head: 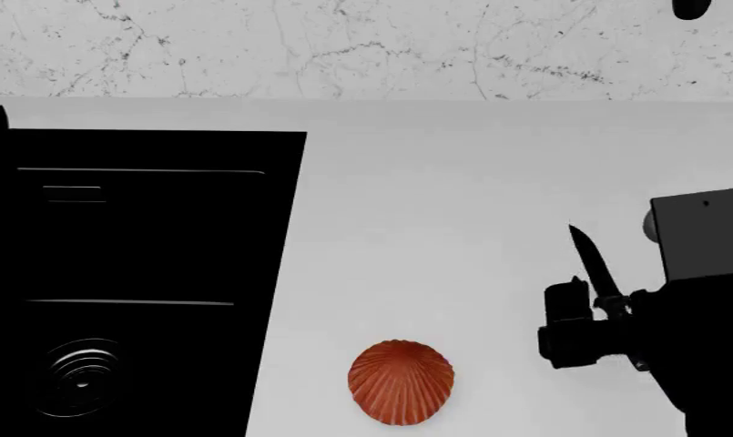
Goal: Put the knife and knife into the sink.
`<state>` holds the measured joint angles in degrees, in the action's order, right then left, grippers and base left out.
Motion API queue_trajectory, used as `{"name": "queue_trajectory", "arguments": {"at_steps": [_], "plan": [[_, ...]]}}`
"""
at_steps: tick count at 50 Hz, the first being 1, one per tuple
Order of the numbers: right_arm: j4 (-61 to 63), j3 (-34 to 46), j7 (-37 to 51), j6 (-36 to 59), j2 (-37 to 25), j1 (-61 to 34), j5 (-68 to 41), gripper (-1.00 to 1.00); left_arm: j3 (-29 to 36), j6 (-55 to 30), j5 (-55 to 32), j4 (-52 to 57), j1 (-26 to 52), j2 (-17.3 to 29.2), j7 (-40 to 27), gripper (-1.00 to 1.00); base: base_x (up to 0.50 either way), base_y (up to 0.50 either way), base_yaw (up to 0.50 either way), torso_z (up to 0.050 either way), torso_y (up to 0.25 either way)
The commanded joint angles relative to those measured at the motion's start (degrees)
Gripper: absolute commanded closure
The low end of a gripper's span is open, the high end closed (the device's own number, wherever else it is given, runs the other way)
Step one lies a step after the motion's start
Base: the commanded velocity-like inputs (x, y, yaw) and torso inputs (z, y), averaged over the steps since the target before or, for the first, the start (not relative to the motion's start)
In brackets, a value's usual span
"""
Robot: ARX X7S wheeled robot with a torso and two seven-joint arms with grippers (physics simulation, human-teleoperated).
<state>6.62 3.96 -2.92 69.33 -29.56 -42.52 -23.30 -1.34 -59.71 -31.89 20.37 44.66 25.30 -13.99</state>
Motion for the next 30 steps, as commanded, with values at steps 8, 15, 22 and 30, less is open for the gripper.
{"name": "queue_trajectory", "arguments": {"at_steps": [8, 15, 22, 30], "plan": [[1.5, -0.3, -0.4, -0.7, 0.7, 7.6, -1.4, -1.00, 0.9, -0.1, -0.1, -0.4, 0.5, -0.1, -0.1, -1.00, 0.00, 0.00, 0.00, 0.000, 0.000], [0.0, -0.7, -0.7, -2.6, 1.2, 10.0, -1.4, -1.00, 1.1, 0.3, 0.0, -0.6, 0.2, -0.1, -0.1, -1.00, 0.00, 0.00, 0.00, 0.000, 0.000], [-2.6, -0.7, -1.0, -4.2, 1.8, 10.7, -1.3, -1.00, 0.8, 0.4, -0.2, -0.5, -0.3, 0.1, -0.2, -1.00, 0.00, 0.00, 0.00, 0.000, 0.000], [-1.9, 1.0, -0.5, -4.4, 1.1, 10.4, -0.3, 1.00, 0.8, 0.3, -0.4, -0.4, -0.1, 0.1, -0.4, -1.00, 0.00, 0.00, 0.00, -0.002, 0.000]]}}
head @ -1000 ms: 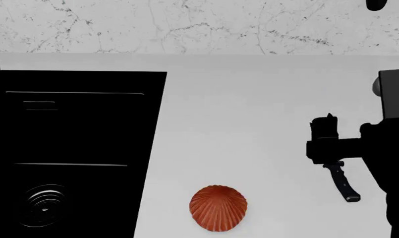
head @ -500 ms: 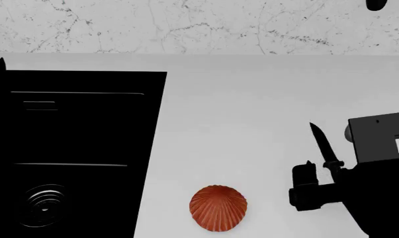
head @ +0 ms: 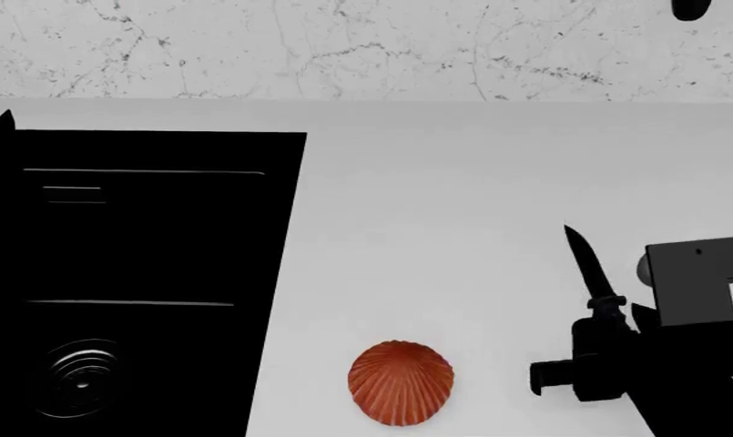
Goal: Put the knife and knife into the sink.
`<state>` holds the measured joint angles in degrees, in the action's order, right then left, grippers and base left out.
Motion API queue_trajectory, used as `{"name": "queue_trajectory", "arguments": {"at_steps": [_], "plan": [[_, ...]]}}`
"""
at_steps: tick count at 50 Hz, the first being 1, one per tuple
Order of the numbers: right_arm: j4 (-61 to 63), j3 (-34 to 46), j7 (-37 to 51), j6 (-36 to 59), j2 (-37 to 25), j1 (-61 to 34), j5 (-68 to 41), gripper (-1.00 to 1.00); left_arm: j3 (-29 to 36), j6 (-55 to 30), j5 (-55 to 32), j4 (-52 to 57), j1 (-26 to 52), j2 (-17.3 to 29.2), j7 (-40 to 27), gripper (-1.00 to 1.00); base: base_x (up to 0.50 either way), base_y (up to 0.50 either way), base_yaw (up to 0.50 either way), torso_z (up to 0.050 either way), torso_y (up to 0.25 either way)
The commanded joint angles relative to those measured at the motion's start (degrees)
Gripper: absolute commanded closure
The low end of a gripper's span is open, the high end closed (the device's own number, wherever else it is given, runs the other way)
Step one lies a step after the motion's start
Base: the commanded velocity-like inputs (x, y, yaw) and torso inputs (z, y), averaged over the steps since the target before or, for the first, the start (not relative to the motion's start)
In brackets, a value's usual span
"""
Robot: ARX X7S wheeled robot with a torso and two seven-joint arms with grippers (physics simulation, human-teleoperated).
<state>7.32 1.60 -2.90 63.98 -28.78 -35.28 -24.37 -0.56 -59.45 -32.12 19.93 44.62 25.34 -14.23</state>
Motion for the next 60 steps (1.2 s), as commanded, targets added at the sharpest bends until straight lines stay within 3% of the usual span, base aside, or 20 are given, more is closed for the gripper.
{"name": "queue_trajectory", "arguments": {"at_steps": [1, 11, 20, 32, 45, 60], "plan": [[-2.2, 3.4, -0.6, 1.2, 0.3, 2.9, 0.7, 1.00, -0.1, 0.0, -0.2, 0.0, -0.1, 0.0, -0.2, -1.00, 0.00, 0.00, 0.00, 0.000, 0.000], [5.6, 5.0, -0.1, 3.8, -1.0, -1.1, 0.3, 1.00, 0.1, -0.2, -0.4, 0.2, 0.1, 0.3, -0.4, -1.00, 0.00, 0.00, 0.00, 0.000, 0.000], [13.4, 13.7, -2.4, 15.9, -2.7, -26.4, -1.5, 1.00, 0.1, -0.8, -0.6, 0.4, 0.3, 0.4, -0.7, -1.00, 0.00, 0.00, 0.00, 0.000, 0.000], [4.0, 31.3, -9.5, 14.6, 0.8, -50.4, 0.8, 1.00, 0.2, -0.7, -0.7, -0.1, 0.8, 1.0, -0.4, -1.00, 0.00, 0.00, 0.00, 0.000, 0.001], [0.5, 48.1, -21.8, 10.5, 5.0, -64.0, 0.5, 1.00, 0.0, -1.5, -1.4, 0.6, 1.2, 0.8, -1.0, -1.00, 0.00, 0.00, 0.00, 0.000, 0.002], [6.6, 58.6, -26.4, 11.1, 10.1, -66.4, -1.1, 1.00, 0.5, -1.3, -1.6, 0.5, 1.4, 0.7, -1.0, -1.00, 0.00, 0.00, 0.00, 0.000, 0.001]]}}
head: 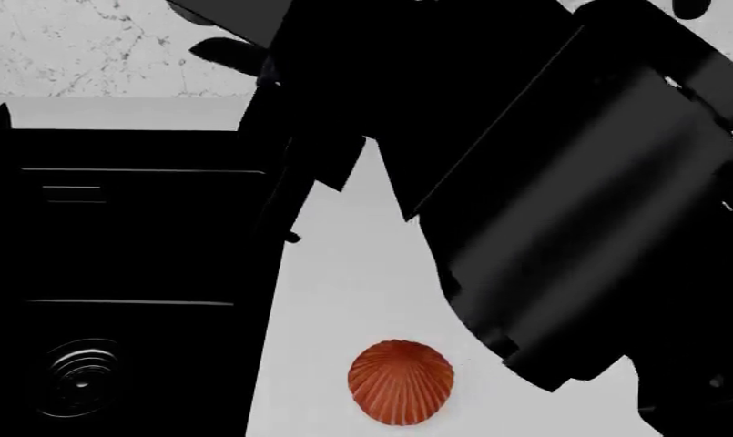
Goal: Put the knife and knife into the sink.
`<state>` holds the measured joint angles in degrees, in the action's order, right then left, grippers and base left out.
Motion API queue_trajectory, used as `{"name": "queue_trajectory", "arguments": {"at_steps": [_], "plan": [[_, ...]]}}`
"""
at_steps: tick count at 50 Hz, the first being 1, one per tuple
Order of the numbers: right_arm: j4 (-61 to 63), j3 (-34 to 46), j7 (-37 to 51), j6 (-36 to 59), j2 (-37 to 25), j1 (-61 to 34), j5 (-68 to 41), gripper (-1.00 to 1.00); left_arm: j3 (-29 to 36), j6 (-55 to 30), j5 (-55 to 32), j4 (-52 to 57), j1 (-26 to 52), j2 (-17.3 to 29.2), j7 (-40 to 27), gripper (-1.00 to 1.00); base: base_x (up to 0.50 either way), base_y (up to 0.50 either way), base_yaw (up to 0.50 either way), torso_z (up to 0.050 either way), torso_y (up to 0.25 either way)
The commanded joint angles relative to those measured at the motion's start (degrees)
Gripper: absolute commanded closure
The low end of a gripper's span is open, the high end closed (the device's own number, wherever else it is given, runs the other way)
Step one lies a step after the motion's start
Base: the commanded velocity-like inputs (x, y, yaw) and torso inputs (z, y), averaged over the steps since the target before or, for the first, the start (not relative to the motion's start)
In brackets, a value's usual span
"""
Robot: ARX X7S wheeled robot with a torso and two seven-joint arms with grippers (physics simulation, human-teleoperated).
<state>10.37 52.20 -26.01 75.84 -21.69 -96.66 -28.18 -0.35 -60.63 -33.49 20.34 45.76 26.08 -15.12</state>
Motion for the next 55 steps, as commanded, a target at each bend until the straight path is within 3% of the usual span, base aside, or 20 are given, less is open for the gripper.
{"name": "queue_trajectory", "arguments": {"at_steps": [1, 16, 28, 40, 55], "plan": [[3.9, 8.5, -3.4, -0.7, 3.0, -5.0, 2.7, 1.00, 0.2, 0.0, -0.3, 0.1, 0.2, 0.0, -0.1, -1.00, 0.00, 0.00, 0.00, 0.000, 0.000], [17.6, 13.6, -3.6, 4.1, 5.6, -1.3, -1.8, 1.00, 0.7, 0.4, -0.4, -0.2, 0.9, 0.1, 0.2, -1.00, 0.00, 0.00, 0.00, 0.000, 0.001], [26.3, 9.4, -0.6, 6.4, 10.2, 5.9, -6.2, 1.00, 0.3, 0.4, -0.8, -0.2, 0.7, 0.3, 0.2, -1.00, 0.00, 0.00, 0.00, 0.000, 0.001], [27.1, 9.8, 1.7, 3.6, 13.8, 10.8, -6.7, 1.00, 0.4, 0.6, -1.2, 0.1, 0.4, 0.1, 0.1, -1.00, 0.00, 0.00, 0.00, 0.000, 0.002], [20.6, 14.7, 2.0, -4.7, 12.7, 11.3, -2.1, 1.00, 0.7, 1.4, -1.0, -0.7, 0.0, 0.2, 0.1, -1.00, 0.00, 0.00, 0.00, 0.000, 0.001]]}}
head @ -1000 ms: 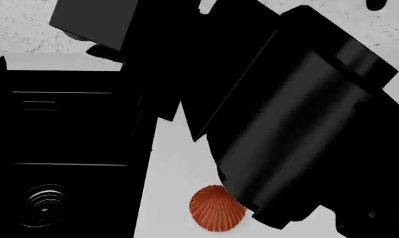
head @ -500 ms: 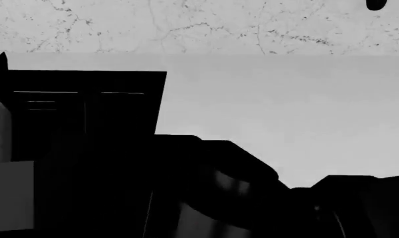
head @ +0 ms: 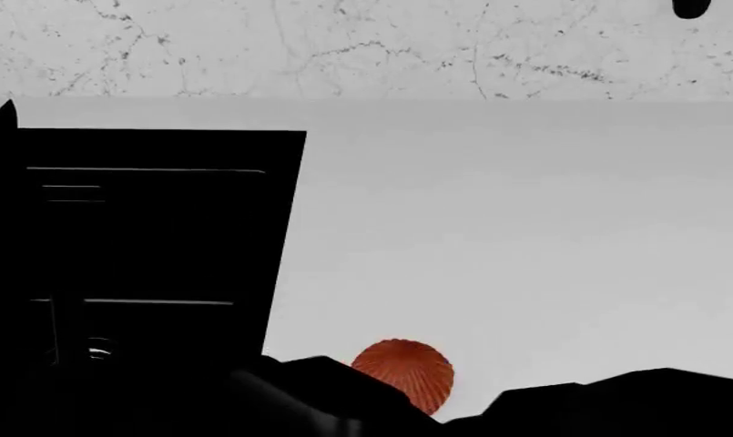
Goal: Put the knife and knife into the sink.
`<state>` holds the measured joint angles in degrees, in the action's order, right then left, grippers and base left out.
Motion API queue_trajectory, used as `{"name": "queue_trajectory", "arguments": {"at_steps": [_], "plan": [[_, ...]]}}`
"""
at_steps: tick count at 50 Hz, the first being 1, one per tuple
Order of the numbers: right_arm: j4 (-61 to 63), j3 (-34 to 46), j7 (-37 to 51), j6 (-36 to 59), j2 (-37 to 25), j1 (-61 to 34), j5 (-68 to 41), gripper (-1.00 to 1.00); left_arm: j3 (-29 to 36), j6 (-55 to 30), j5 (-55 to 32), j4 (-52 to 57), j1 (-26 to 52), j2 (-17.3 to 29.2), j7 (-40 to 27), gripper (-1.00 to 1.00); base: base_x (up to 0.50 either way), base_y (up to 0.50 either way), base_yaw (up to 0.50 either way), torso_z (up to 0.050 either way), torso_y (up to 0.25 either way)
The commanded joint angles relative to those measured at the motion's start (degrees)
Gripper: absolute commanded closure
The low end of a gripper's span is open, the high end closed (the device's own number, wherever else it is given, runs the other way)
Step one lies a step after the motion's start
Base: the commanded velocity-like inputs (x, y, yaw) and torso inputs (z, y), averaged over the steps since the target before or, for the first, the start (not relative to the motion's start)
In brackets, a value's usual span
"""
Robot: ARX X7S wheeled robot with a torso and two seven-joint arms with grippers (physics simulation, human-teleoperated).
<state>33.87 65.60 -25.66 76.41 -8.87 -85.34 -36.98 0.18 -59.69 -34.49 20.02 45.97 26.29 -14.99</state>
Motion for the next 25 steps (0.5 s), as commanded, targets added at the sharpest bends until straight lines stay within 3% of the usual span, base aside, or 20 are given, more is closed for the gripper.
{"name": "queue_trajectory", "arguments": {"at_steps": [1, 21, 22, 25], "plan": [[-3.2, 1.2, 1.6, -5.4, -0.2, -0.1, 6.7, 1.00, 0.3, 0.7, 0.1, -0.5, -0.4, 0.0, 0.1, -1.00, 0.00, 0.00, 0.00, 0.000, 0.000], [-13.0, 4.8, 2.9, -12.5, -0.9, -0.4, 12.3, 1.00, 0.4, 1.5, 0.0, -1.1, -0.6, 0.2, 0.4, -1.00, 0.00, 0.00, 0.00, 0.001, 0.001], [-12.4, 5.4, 2.6, -13.1, -1.3, -0.4, 12.4, -1.00, 0.5, 1.6, 0.0, -1.2, -0.6, 0.2, 0.5, -1.00, 0.00, 0.00, 0.00, 0.000, 0.000], [-12.4, 4.8, 2.5, -12.6, -1.4, -0.3, 11.8, -1.00, 0.6, 1.4, -0.1, -1.2, -0.3, 0.2, 0.4, -1.00, 0.00, 0.00, 0.00, 0.000, 0.000]]}}
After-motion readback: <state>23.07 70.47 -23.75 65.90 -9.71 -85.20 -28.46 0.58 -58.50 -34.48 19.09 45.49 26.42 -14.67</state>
